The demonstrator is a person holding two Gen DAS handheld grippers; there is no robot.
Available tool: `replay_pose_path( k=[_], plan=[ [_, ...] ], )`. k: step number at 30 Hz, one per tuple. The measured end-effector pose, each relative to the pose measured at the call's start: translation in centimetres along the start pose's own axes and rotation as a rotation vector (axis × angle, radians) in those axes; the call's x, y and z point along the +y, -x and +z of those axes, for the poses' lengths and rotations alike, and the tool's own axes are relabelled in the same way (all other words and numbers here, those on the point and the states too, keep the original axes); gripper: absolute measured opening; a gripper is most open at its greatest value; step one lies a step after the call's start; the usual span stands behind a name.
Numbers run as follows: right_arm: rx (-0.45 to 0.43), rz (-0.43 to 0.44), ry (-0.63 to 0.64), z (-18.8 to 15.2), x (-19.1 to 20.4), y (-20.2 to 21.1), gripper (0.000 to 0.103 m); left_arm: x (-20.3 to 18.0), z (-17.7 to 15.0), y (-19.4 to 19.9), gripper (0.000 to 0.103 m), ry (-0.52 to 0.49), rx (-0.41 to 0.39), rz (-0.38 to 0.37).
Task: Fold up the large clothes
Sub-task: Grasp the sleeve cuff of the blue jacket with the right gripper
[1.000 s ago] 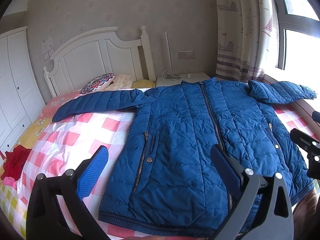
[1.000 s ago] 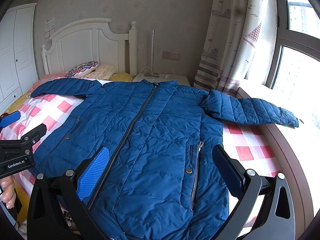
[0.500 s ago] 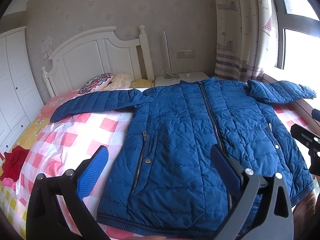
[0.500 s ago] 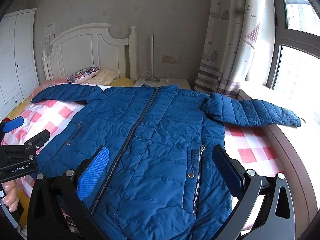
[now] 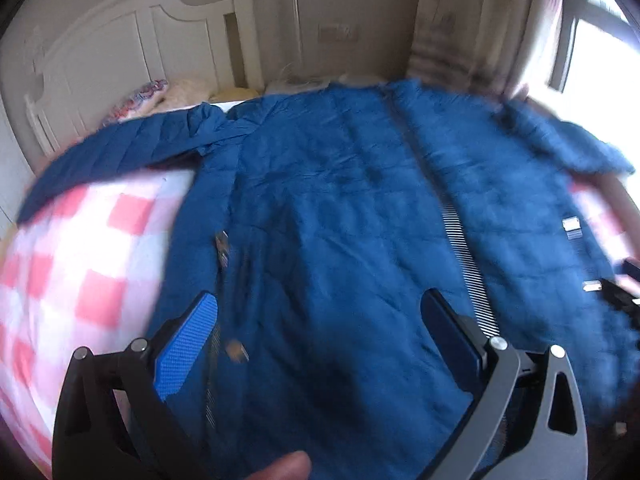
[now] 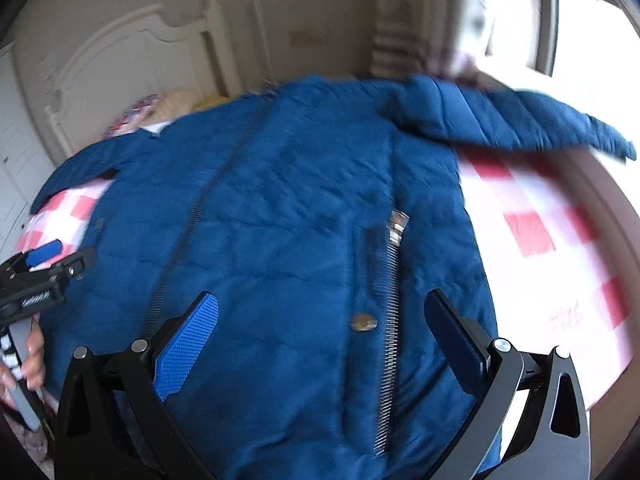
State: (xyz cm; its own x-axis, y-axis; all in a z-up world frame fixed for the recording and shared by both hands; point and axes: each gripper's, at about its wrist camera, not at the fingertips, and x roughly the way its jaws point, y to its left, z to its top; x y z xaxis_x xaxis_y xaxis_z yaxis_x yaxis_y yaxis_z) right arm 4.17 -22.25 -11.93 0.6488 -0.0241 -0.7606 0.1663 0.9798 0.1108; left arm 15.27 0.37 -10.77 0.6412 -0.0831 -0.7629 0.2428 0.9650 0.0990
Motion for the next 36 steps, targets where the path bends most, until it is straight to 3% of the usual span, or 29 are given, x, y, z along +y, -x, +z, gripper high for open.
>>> replay_pose_path(
  k=[4, 7, 10, 16, 19, 20, 21, 22, 24, 25, 29, 33, 36],
  plan=[
    [0.009, 0.003, -0.105, 1.8, -4.4, -1.7, 0.099, 1.2, 2.3, -4.5, 0.101, -0.040, 0.035, 0.065],
    [-0.040, -0.043, -0.203, 4.8, -8.5, -2.2, 0.099, 2.4, 3.8, -7.3, 0.101, 0.000, 0.075, 0.023],
    [-0.096, -0.088, -0.303, 7.8, -13.0, -3.0, 0.099, 3.2, 4.1, -9.3, 0.101, 0.054, 0.068, -0.019],
    [-0.169, -0.173, -0.490, 13.0, -20.9, -5.2, 0.099, 3.4, 4.1, -10.0, 0.101, 0.075, 0.065, -0.033],
    [-0.142, -0.212, -0.556, 14.4, -23.6, -7.3, 0.099, 3.0, 3.9, -9.8, 0.101, 0.073, 0.066, -0.030],
    [-0.130, -0.216, -0.570, 14.6, -24.0, -8.0, 0.096, 3.1, 4.0, -9.9, 0.101, 0.074, 0.067, -0.031],
    [-0.127, -0.218, -0.578, 14.7, -24.2, -8.5, 0.075, 3.1, 4.0, -9.8, 0.101, 0.074, 0.067, -0.030],
    [-0.122, -0.221, -0.578, 14.9, -24.3, -9.0, 0.067, 3.1, 4.0, -9.8, 0.101, 0.074, 0.066, -0.031],
    [-0.152, -0.247, -0.560, 15.5, -23.7, -9.1, 0.045, 3.1, 4.0, -9.9, 0.101, 0.076, 0.066, -0.033],
    [-0.195, -0.254, -0.534, 16.0, -22.7, -8.6, 0.041, 3.1, 4.0, -9.8, 0.101, 0.075, 0.066, -0.033],
    [-0.333, -0.251, -0.308, 19.0, -16.6, -6.3, 0.037, 3.2, 3.9, -9.8, 0.101, 0.075, 0.066, -0.033],
    [-0.371, -0.143, -0.031, 20.7, -7.0, -5.9, 0.037, 3.2, 3.9, -9.8, 0.101, 0.076, 0.066, -0.035],
    [-0.324, -0.057, 0.142, 19.9, -1.2, -7.3, 0.038, 3.1, 3.9, -9.8, 0.101, 0.076, 0.065, -0.035]
  ],
)
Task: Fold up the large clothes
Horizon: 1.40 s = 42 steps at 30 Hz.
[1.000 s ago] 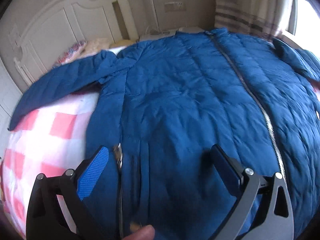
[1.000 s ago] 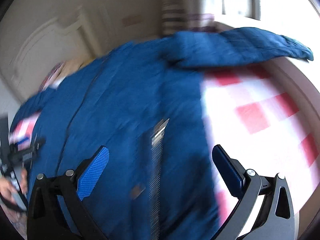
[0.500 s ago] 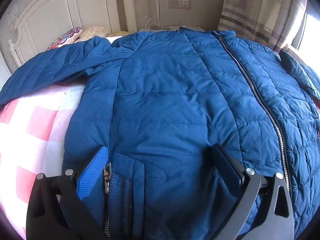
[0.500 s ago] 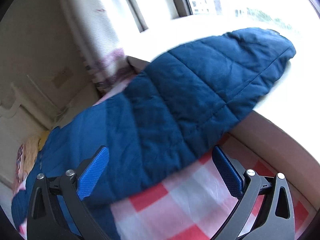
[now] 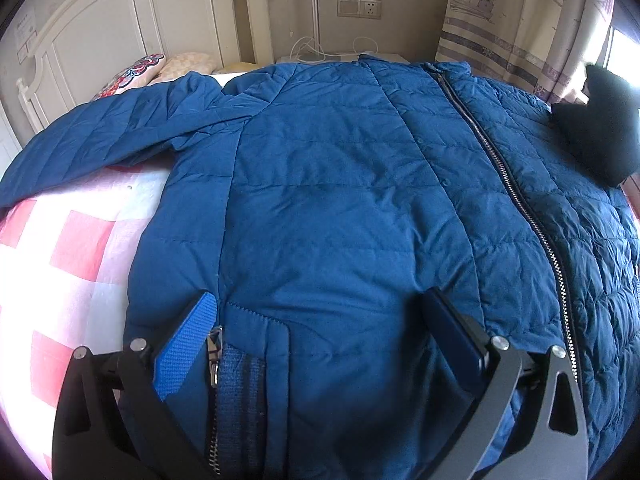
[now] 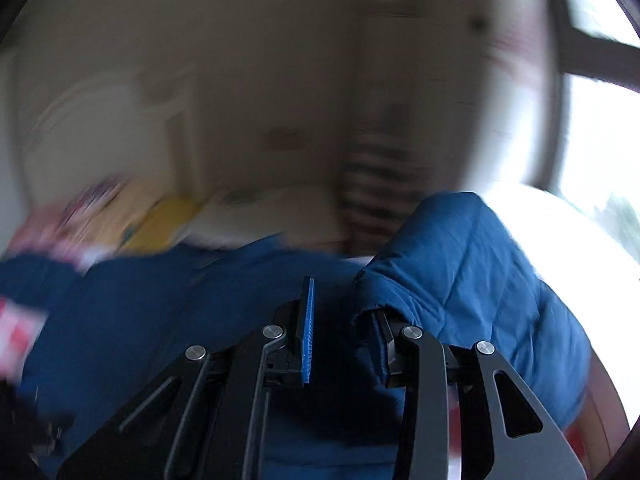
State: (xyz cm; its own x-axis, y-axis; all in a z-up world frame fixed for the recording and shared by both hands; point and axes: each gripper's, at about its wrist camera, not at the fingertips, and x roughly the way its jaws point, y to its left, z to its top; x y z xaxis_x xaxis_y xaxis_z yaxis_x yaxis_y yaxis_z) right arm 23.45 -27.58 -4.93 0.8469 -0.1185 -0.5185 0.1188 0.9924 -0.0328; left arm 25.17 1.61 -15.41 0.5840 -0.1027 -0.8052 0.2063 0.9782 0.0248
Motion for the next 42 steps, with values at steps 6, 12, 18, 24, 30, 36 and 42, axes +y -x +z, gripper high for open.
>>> replay_pose_path(
  k=[6, 12, 18, 24, 30, 36, 42],
  plan=[
    [0.391, 0.042, 0.203, -6.6, 5.7, -8.0, 0.053, 0.0, 0.0, 0.0, 0.101, 0.000, -0.001, -0.001],
    [0.361, 0.187, -0.014, -5.7, 1.4, -4.6, 0.075, 0.0, 0.1, 0.0, 0.101, -0.002, -0.002, 0.001],
    [0.231, 0.303, -0.547, -7.3, -8.8, 0.5, 0.076, 0.0, 0.1, 0.0, 0.101, -0.003, -0.003, 0.001],
    [0.241, 0.300, -0.915, -10.2, -15.9, -2.4, 0.079, 0.0, 0.1, 0.0, 0.101, -0.002, -0.003, 0.000],
    [0.139, 0.214, -0.984, -8.8, -18.3, -5.0, 0.061, 0.1, 0.1, 0.0, 0.101, 0.000, -0.004, -0.003],
    [0.011, 0.097, -0.614, -0.8, -12.6, -3.4, 0.044, 0.1, 0.1, 0.1, 0.101, -0.003, -0.005, 0.001],
    [-0.110, 0.210, 0.007, 7.6, 5.7, -0.8, 0.045, 0.0, 0.1, 0.1, 0.101, -0.003, -0.005, 0.000]
  ],
)
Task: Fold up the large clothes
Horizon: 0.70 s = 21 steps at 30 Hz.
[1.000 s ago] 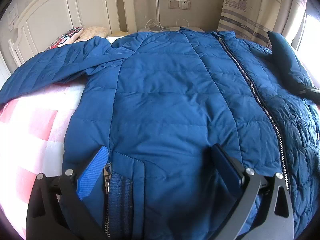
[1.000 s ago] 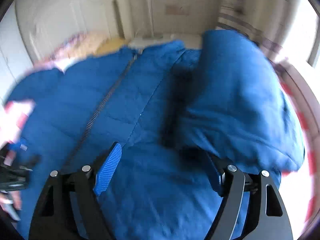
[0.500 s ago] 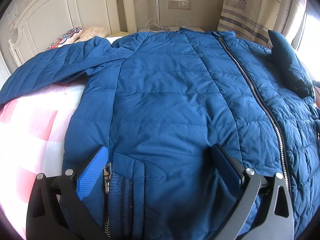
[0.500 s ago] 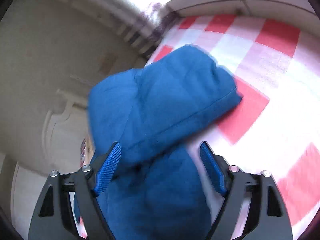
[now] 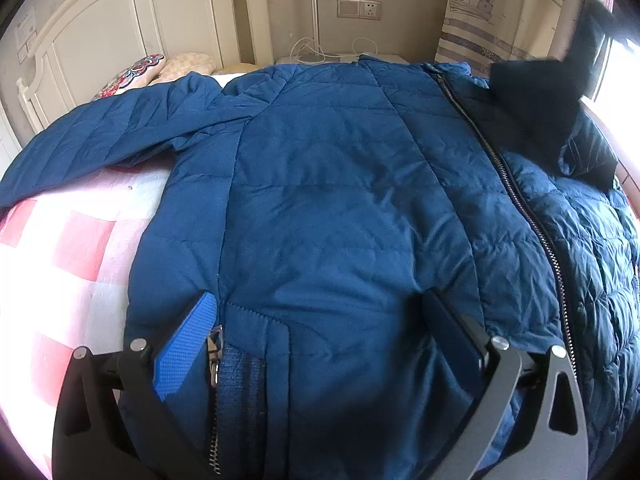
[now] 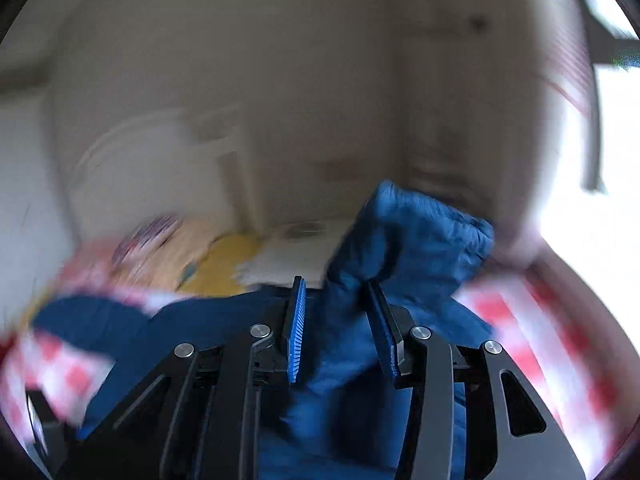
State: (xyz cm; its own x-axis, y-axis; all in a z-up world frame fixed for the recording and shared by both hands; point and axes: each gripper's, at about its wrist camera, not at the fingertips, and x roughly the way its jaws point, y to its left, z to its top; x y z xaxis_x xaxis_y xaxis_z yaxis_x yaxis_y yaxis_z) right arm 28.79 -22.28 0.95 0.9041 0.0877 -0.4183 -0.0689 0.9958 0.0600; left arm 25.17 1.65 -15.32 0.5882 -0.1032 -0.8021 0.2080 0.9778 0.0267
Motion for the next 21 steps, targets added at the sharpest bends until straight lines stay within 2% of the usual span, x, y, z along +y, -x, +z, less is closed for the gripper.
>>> replay_pose_path(
  k=[2, 4, 5, 7, 9, 11, 14, 17, 19, 21],
  plan=[
    [0.079, 0.104, 0.132, 0.2, 5.7, -1.5, 0.046, 0.0, 0.0, 0.0, 0.101, 0.002, 0.000, -0.002],
    [0.135, 0.182, 0.215, -0.5, 10.2, -2.7, 0.070, 0.0, 0.0, 0.0, 0.101, 0.003, -0.002, -0.005],
    [0.143, 0.228, 0.242, -1.0, 11.8, -3.0, 0.085, 0.1, 0.0, 0.0, 0.101, 0.004, -0.002, -0.006],
    [0.119, 0.226, 0.285, -2.0, 13.4, -2.5, 0.085, 0.1, 0.0, 0.0, 0.101, 0.006, -0.003, -0.010],
    [0.125, 0.195, 0.298, -2.7, 12.9, -2.4, 0.077, 0.2, 0.1, 0.0, 0.101, 0.010, -0.004, -0.014],
    [0.136, 0.164, 0.253, -3.5, 11.5, -0.5, 0.077, 0.2, 0.0, 0.0, 0.101, 0.011, -0.005, -0.014],
    [0.138, 0.043, 0.135, -4.5, 5.1, 0.9, 0.076, 0.3, 0.0, 0.0, 0.101, 0.015, -0.009, -0.017],
    [0.176, -0.130, -0.075, -6.6, -3.5, 1.6, 0.076, 0.6, 0.1, 0.1, 0.101, 0.031, -0.014, -0.029],
    [0.210, -0.226, -0.217, -8.3, -8.7, 2.1, 0.076, 1.3, 0.1, 0.4, 0.101, 0.063, -0.025, -0.072],
    [0.235, -0.273, -0.324, -10.2, -11.8, 2.4, 0.077, 2.5, 0.7, 0.9, 0.101, 0.121, -0.007, -0.164]
  ],
)
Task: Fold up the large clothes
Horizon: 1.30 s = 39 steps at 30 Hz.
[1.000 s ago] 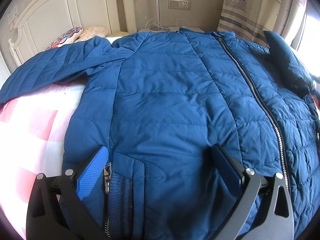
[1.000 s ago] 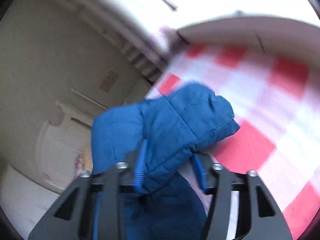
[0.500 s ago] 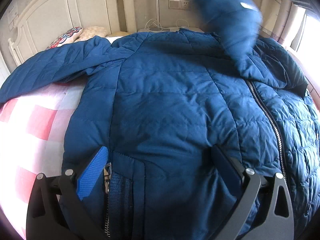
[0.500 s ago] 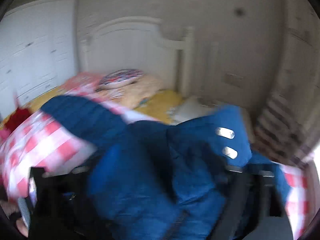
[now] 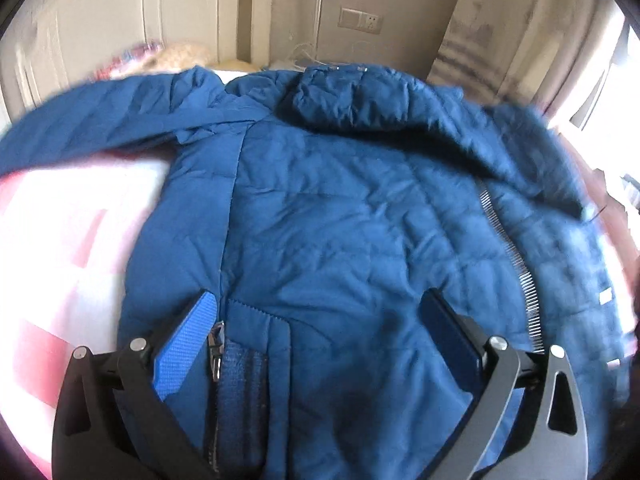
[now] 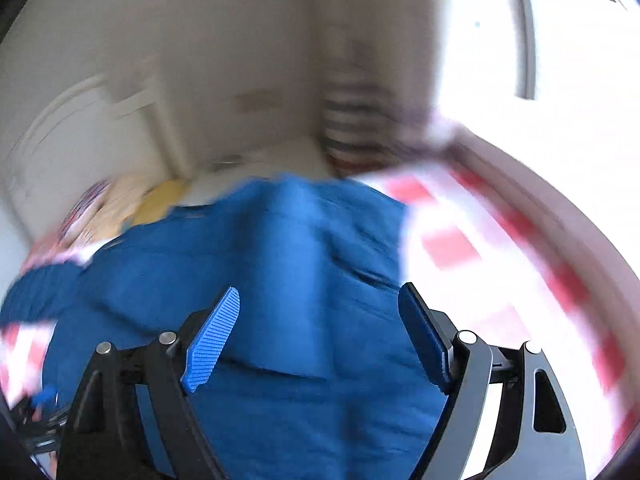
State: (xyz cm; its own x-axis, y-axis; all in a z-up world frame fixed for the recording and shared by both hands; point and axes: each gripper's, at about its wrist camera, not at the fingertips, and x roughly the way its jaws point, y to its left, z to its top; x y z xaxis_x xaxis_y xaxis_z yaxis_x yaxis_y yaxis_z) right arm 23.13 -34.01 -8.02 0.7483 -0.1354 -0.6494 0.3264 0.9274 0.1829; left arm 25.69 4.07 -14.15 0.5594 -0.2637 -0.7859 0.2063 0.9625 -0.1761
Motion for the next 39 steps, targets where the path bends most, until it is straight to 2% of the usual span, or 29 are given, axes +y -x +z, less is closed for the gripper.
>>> replay_pose_path(
  k=[3, 4, 6, 8, 10, 11, 14, 16, 18, 19, 20, 21, 22, 23, 24, 26, 30, 31, 33, 36, 37, 39],
  plan=[
    [0.052, -0.021, -0.092, -1.5, -3.4, -2.2, 0.077, 1.5, 2.5, 1.1, 0.100, 0.133, 0.086, -0.227],
    [0.062, -0.027, -0.107, -2.0, -3.8, -3.0, 0.077, 1.8, 3.5, 1.5, 0.100, 0.163, 0.089, -0.259],
    [0.071, -0.029, -0.124, -2.4, -4.0, -3.8, 0.077, 2.2, 6.3, 2.1, 0.100, 0.204, 0.064, -0.246],
    [0.040, -0.021, -0.115, -2.3, -3.6, -3.6, 0.077, 2.3, 8.7, 1.6, 0.100, 0.243, 0.044, -0.242],
    [0.022, -0.014, -0.107, -2.6, -3.8, -3.6, 0.077, 2.8, 11.2, -0.7, 0.092, 0.334, 0.052, -0.288],
    [0.018, -0.007, -0.109, -2.8, -4.1, -3.5, 0.077, 2.9, 11.9, -1.6, 0.085, 0.368, 0.053, -0.293],
    [0.008, 0.022, -0.134, -2.8, -4.5, -3.1, 0.077, 3.4, 14.1, -5.2, 0.076, 0.456, 0.028, -0.232],
    [0.008, 0.037, -0.147, -2.8, -4.8, -2.8, 0.077, 3.5, 15.0, -8.0, 0.076, 0.499, 0.032, -0.213],
    [0.015, 0.043, -0.149, -2.9, -4.8, -2.9, 0.078, 2.9, 14.8, -10.3, 0.075, 0.520, 0.059, -0.219],
    [0.021, 0.047, -0.146, -2.9, -4.6, -2.9, 0.079, 2.3, 14.9, -10.9, 0.076, 0.499, 0.043, -0.197],
    [0.023, 0.050, -0.145, -2.9, -4.6, -2.9, 0.080, 1.4, 15.1, -11.1, 0.065, 0.442, 0.012, -0.136],
    [0.023, 0.055, -0.146, -2.9, -4.6, -2.9, 0.080, 1.0, 15.1, -11.1, 0.038, 0.407, 0.017, -0.092],
    [0.018, 0.063, -0.151, -2.9, -4.7, -2.8, 0.080, 0.5, 15.0, -11.0, 0.032, 0.383, 0.013, -0.064],
    [0.013, 0.070, -0.158, -2.9, -4.9, -2.7, 0.080, 0.3, 14.8, -10.3, 0.021, 0.369, -0.013, -0.069],
    [0.011, 0.072, -0.163, -3.0, -5.0, -2.7, 0.080, 0.3, 14.7, -9.7, 0.017, 0.365, -0.031, -0.084],
    [0.007, 0.078, -0.172, -3.0, -5.2, -2.6, 0.080, 0.0, 14.3, -6.1, 0.013, 0.352, -0.110, -0.141],
    [-0.006, 0.085, -0.182, -3.1, -5.4, -2.3, 0.081, -0.3, 12.7, 0.6, 0.012, 0.289, -0.221, -0.162],
    [-0.007, 0.085, -0.185, -3.1, -5.4, -2.2, 0.082, -0.5, 11.9, 1.4, 0.012, 0.267, -0.221, -0.149],
    [-0.005, 0.084, -0.187, -3.1, -5.4, -2.2, 0.082, -0.5, 10.7, 1.1, 0.015, 0.215, -0.171, -0.105],
    [0.003, 0.076, -0.186, -3.1, -5.4, -2.4, 0.082, 1.1, 8.6, -2.1, 0.017, 0.204, -0.085, 0.090],
    [-0.001, 0.071, -0.187, -3.2, -5.5, -2.2, 0.082, 2.1, 8.0, -3.2, 0.018, 0.228, -0.065, 0.118],
    [-0.009, 0.065, -0.193, -3.2, -5.6, -2.1, 0.082, 3.6, 7.1, -3.9, 0.030, 0.269, -0.053, 0.115]
  ],
)
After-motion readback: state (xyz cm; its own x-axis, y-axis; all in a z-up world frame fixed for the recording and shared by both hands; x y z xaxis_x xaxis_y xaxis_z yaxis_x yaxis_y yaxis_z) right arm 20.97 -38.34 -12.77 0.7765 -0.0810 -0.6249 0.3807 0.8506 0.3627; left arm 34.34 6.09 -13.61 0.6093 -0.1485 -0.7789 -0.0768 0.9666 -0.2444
